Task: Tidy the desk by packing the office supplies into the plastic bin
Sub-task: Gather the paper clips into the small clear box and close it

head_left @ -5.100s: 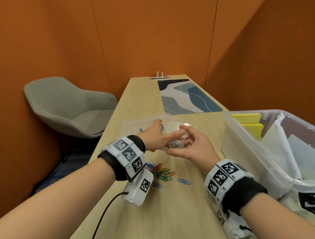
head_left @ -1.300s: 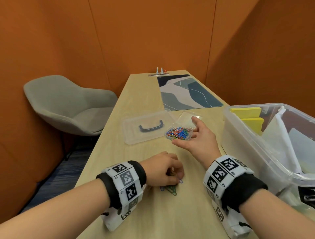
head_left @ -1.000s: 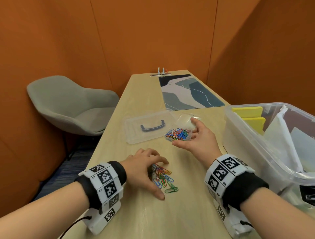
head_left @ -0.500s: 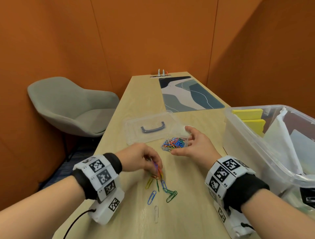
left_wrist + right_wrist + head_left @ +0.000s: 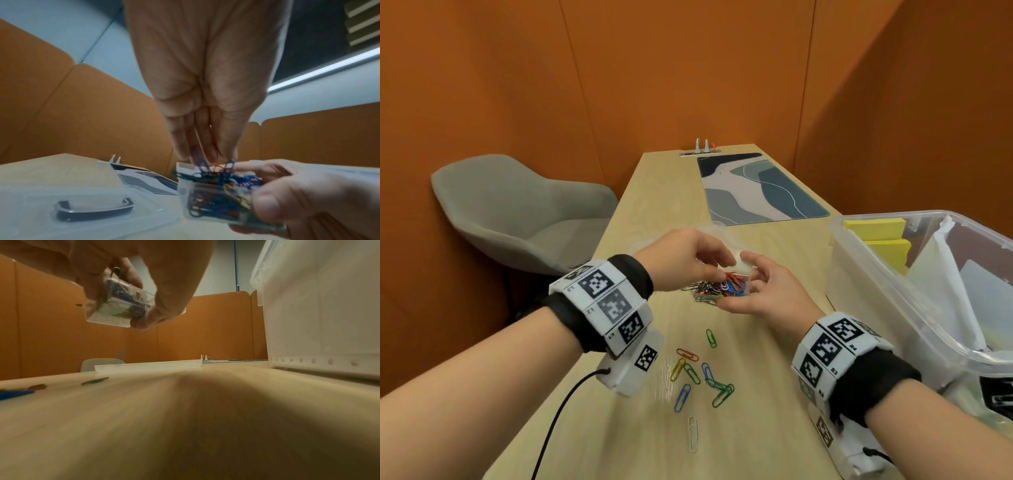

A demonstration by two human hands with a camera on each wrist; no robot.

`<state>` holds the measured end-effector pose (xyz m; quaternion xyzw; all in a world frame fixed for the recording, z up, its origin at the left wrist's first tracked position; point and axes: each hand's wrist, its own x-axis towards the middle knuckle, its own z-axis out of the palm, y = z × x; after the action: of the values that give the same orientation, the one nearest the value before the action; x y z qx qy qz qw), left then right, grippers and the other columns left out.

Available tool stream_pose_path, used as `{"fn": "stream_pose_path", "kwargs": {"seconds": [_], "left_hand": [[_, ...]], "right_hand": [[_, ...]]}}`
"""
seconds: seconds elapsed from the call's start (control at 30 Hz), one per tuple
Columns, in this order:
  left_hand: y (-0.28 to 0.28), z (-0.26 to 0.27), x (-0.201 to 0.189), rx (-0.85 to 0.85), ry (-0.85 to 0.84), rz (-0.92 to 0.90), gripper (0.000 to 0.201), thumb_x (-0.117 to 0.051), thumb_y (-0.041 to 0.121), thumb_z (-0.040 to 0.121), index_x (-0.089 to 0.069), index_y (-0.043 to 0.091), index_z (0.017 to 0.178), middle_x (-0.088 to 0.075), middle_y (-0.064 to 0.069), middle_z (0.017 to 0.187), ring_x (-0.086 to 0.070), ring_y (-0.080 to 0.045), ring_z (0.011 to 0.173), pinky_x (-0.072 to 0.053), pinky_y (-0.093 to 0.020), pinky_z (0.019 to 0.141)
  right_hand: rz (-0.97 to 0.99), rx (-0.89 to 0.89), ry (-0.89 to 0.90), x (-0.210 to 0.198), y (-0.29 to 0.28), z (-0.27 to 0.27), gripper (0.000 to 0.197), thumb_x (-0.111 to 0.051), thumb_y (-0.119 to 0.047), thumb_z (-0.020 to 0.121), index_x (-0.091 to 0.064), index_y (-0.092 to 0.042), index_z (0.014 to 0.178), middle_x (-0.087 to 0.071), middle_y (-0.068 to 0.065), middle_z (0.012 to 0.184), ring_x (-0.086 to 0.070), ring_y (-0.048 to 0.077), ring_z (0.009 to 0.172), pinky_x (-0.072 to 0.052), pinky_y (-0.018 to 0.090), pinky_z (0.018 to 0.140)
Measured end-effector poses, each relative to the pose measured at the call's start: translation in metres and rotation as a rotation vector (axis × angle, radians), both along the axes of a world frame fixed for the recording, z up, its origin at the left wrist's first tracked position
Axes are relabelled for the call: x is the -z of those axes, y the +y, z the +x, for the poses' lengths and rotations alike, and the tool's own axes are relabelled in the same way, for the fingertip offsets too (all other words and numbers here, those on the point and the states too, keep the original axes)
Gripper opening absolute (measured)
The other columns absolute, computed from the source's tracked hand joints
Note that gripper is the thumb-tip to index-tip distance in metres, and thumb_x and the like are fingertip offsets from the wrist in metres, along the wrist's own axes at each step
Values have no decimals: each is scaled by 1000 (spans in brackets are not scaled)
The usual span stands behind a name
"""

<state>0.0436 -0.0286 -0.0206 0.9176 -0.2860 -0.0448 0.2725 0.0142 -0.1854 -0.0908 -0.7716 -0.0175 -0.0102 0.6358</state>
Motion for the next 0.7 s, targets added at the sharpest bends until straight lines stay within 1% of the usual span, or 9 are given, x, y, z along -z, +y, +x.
{"fn": "stream_pose_path", "kwargs": {"seconds": [0.1, 0.17, 0.23, 0.33, 0.4, 0.5, 0.53, 0.6, 0.7], "left_hand": [[14, 3, 0, -111, 6, -161, 22, -62, 10, 87, -68, 15, 107, -69, 2, 99, -61, -3, 87, -45, -2, 77], [20, 2, 5, -174, 79, -204, 25, -54, 12, 92, -65, 15, 114, -67, 0, 110, -62, -10, 98, -49, -17, 88], [19, -4, 14, -207, 150, -166, 32, -44, 18, 98, -56, 15, 127, -61, -1, 123, -56, -14, 114, -46, -30, 100], [8, -16, 27, -144, 217, -89, 42, -34, 22, 101, -38, 11, 141, -47, -4, 141, -42, -17, 131, -31, -23, 108], [6, -19, 30, -109, 244, -96, 47, -32, 24, 101, -27, 10, 146, -35, -1, 150, -29, -13, 139, -21, -22, 114], [18, -8, 28, -167, 220, -226, 44, -35, 23, 100, -37, 13, 143, -40, 2, 146, -33, -10, 137, -22, -20, 111], [25, -1, 30, -215, 175, -204, 41, -35, 21, 100, -43, 12, 139, -45, 1, 143, -38, -13, 134, -27, -22, 107], [39, 10, 38, -268, 113, 10, 37, -35, 21, 100, -48, 12, 134, -51, -4, 139, -43, -19, 131, -32, -25, 104], [47, 9, 60, -200, 180, 368, 40, -35, 29, 100, -43, 17, 137, -47, -3, 143, -43, -19, 130, -30, -25, 108]], "right_hand": [[17, 0, -10, 0, 0, 0, 94, -84, -3, 59, -38, -12, 140, -56, 8, 102, -67, 28, 98, -52, 32, 91], [42, 5, -20, -1, 1, -2, 94, -84, -2, 59, -37, -12, 140, -56, 7, 103, -67, 27, 98, -53, 30, 90], [64, 17, -32, -2, 2, -2, 93, -83, 0, 60, -37, -12, 140, -56, 1, 101, -68, 20, 92, -52, 26, 86], [67, 27, -49, -2, 2, -2, 93, -83, 0, 61, -36, -11, 141, -57, 2, 103, -67, 16, 89, -53, 26, 85], [69, 40, -59, -2, 2, -2, 92, -82, 0, 61, -36, -11, 140, -57, -1, 101, -67, 15, 88, -53, 23, 82], [61, 74, -78, -2, 2, -2, 94, -84, -5, 60, -36, -13, 141, -60, 2, 106, -68, 14, 91, -53, 27, 89], [55, 87, -82, -2, 2, -2, 95, -85, -7, 59, -36, -14, 141, -60, 4, 110, -68, 15, 93, -52, 30, 92], [56, 106, -86, -2, 1, -2, 96, -85, -8, 60, -35, -16, 141, -58, 7, 115, -68, 16, 95, -51, 32, 95], [67, 106, -85, -5, 0, -3, 95, -84, -7, 61, -35, -15, 142, -57, 7, 115, -67, 17, 97, -51, 32, 95]]}}
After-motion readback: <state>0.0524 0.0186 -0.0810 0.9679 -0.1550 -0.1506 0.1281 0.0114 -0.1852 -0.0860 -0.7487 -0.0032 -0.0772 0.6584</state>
